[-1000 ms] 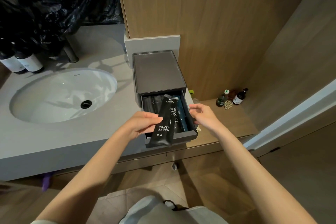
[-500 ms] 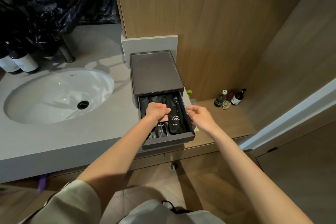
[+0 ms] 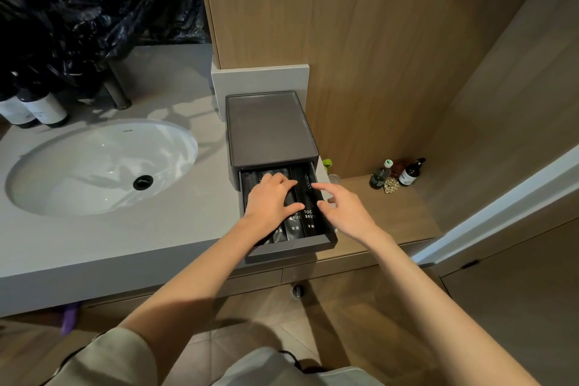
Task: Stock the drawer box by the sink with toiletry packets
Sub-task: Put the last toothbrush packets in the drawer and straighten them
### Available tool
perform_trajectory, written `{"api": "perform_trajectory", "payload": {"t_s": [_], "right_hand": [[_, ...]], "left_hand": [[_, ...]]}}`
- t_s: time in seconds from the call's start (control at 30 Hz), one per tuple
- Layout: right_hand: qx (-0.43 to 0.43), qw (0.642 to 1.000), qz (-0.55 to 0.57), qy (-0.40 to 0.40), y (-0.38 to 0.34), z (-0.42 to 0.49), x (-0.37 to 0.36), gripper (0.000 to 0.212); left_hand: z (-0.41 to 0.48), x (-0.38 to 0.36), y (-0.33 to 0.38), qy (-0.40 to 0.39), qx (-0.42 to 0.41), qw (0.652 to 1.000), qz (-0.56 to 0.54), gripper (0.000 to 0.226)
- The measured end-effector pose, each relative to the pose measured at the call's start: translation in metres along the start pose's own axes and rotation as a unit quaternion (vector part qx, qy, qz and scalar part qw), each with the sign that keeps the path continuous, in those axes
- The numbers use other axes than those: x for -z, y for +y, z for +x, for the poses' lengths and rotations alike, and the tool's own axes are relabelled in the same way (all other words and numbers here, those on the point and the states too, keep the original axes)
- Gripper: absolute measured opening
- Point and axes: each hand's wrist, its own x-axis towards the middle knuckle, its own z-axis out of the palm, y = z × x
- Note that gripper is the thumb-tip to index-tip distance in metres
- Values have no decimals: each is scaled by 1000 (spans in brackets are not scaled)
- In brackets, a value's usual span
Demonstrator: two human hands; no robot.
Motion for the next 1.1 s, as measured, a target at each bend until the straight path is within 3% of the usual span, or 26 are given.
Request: {"api": "perform_trajectory", "payload": {"t_s": [0.13, 0.27, 0.43, 0.63, 0.77, 0.87, 1.0, 1.1], "right_hand": [[43, 989, -134, -42, -1, 7, -8, 51], [67, 958, -268, -79, -3, 10, -18, 57], [51, 931, -343, -114, -2, 16, -27, 59], [67, 904, -409, -103, -5, 16, -30, 57], [45, 916, -373, -140, -5, 18, -27, 57], [40, 933, -328, -142, -5, 16, -17, 54], [91, 956, -265, -92, -5, -1, 1, 50], [135, 957, -239, -93, -8, -21, 11, 49]], "left_hand": [[-11, -7, -19, -89, -56, 988, 110, 79], [-13, -7, -25, -116, -57, 979, 160, 82], [-15, -5, -28, -131, -51, 977, 158, 83], [-18, -7, -32, -123, -51, 980, 150, 83], [-21, -3, -32, -126, -54, 983, 124, 77], [-33, 4, -33, -103, -49, 993, 35, 67], [-61, 16, -33, -7, -37, 998, -58, 54], [-83, 23, -33, -2, -38, 998, -49, 56]]}}
